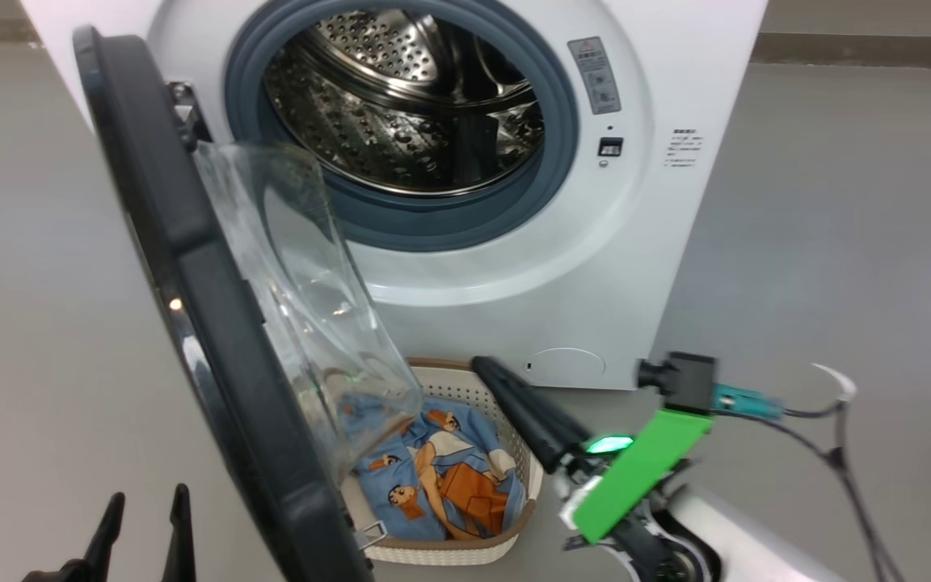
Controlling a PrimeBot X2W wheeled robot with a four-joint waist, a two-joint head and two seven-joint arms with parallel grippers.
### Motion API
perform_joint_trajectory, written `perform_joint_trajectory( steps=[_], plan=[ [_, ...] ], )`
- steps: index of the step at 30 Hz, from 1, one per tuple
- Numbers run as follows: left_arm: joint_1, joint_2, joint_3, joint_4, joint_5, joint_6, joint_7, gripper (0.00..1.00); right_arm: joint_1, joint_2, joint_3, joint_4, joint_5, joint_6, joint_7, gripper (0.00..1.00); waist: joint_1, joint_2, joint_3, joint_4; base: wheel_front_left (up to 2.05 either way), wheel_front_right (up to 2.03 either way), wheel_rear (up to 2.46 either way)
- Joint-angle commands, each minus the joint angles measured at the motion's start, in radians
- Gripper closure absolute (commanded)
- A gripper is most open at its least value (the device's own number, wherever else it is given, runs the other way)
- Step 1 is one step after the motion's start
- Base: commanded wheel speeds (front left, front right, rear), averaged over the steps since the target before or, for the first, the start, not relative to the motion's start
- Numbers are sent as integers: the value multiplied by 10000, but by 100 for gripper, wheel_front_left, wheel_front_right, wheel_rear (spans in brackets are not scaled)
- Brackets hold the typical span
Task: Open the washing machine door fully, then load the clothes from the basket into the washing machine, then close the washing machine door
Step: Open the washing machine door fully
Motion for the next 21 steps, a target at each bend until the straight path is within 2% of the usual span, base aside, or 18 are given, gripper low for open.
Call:
perform_joint_trajectory(
  steps=[1,4,6,7,8,9,12,15,16,21],
  plan=[
    [-135,101,432,-277,107,-14,-63,0,131,-77,28,-201,-407,19,-410,0,0,-1,-55,-163,0,0,0],
    [-84,101,559,-341,180,-14,-63,0,333,-526,-263,40,-1289,19,-809,0,0,-1,-93,-335,0,0,0],
    [-50,101,645,-403,234,-14,-63,0,511,-706,-826,204,-2169,19,-861,0,0,-1,-112,-459,0,0,0],
    [-38,101,684,-424,260,-14,-63,0,696,-687,-1329,198,-2640,19,-866,0,0,-1,-122,-510,0,0,0],
    [-38,101,684,-424,260,-14,-63,0,696,-687,-1329,198,-2640,19,-866,0,0,-1,-122,-510,0,0,0],
    [-24,109,725,-453,300,-14,-63,0,1161,-641,-2306,133,-3759,19,-870,0,0,-1,-135,-574,0,0,0],
    [3,117,789,-492,338,-14,-63,0,2002,-405,-3627,-145,-5180,19,-872,0,0,-1,-153,-662,0,0,0],
    [36,141,829,-492,334,-14,-63,0,2804,-133,-4546,-448,-6020,19,-873,0,0,-1,-141,-779,0,0,0],
    [36,141,829,-492,334,-14,-63,0,2804,-133,-4546,-448,-6020,19,-873,0,0,-1,-141,-779,0,0,0],
    [84,204,812,-491,303,-14,-63,0,3725,32,-5691,-713,-7644,19,-874,0,0,-1,-123,-945,0,0,0]
  ],
)
